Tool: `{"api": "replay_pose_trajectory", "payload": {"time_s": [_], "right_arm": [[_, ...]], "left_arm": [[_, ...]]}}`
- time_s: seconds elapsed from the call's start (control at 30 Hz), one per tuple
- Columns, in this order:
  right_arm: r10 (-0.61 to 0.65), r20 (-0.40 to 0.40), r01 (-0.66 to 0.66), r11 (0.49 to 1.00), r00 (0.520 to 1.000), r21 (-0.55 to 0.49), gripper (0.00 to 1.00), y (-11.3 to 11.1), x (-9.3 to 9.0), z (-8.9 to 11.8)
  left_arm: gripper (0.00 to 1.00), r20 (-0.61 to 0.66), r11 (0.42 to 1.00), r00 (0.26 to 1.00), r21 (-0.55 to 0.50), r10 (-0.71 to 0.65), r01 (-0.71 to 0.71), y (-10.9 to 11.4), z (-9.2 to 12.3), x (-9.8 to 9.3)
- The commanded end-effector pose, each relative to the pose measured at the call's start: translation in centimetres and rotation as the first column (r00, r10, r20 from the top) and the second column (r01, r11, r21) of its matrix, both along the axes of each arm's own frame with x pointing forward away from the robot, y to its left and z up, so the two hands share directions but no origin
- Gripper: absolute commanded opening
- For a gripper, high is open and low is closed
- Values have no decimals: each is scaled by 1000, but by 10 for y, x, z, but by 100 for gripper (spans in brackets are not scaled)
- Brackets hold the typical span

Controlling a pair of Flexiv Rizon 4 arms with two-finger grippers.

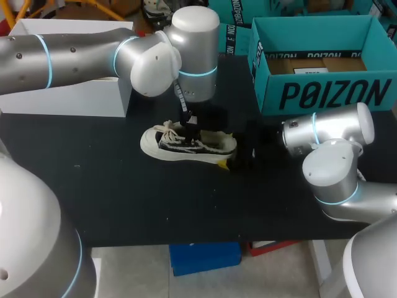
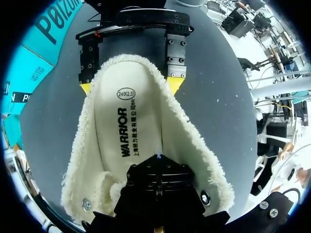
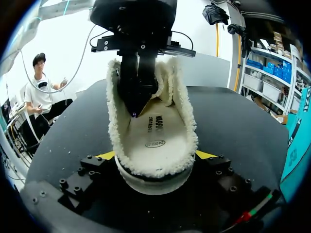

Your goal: Take the shoe out of the shoebox, open the shoe tongue, remove and reinsert the insole, then place the shoe into the shoebox

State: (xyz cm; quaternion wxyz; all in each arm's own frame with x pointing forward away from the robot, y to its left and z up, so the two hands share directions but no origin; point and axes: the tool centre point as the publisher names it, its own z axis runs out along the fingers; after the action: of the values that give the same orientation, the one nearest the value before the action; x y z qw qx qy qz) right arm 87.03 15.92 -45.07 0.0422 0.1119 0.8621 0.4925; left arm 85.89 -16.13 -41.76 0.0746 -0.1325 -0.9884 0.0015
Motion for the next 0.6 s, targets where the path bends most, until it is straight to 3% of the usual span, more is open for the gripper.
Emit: {"api": "replay_pose_trajectory", "payload": {"time_s": [0.03,0.4,0.47,0.5,0.6], "right_arm": [[-3,-2,3,1000,1000,-3,0,5,1,-6],[-3,-2,3,1000,1000,-3,0,5,1,-6],[-3,-2,3,1000,1000,-3,0,5,1,-6],[-3,-2,3,1000,1000,-3,0,5,1,-6],[-3,-2,3,1000,1000,-3,0,5,1,-6]], "left_arm": [[0,-6,1000,1000,-11,-3,3,1,-12,-5],[0,-10,1000,1000,-12,15,-15,3,-27,-13],[21,9,1000,1000,-7,15,-15,3,-28,-13],[25,22,1000,1000,-2,15,-15,3,-28,-13],[24,48,1000,999,-2,7,-7,2,-28,-13]]}}
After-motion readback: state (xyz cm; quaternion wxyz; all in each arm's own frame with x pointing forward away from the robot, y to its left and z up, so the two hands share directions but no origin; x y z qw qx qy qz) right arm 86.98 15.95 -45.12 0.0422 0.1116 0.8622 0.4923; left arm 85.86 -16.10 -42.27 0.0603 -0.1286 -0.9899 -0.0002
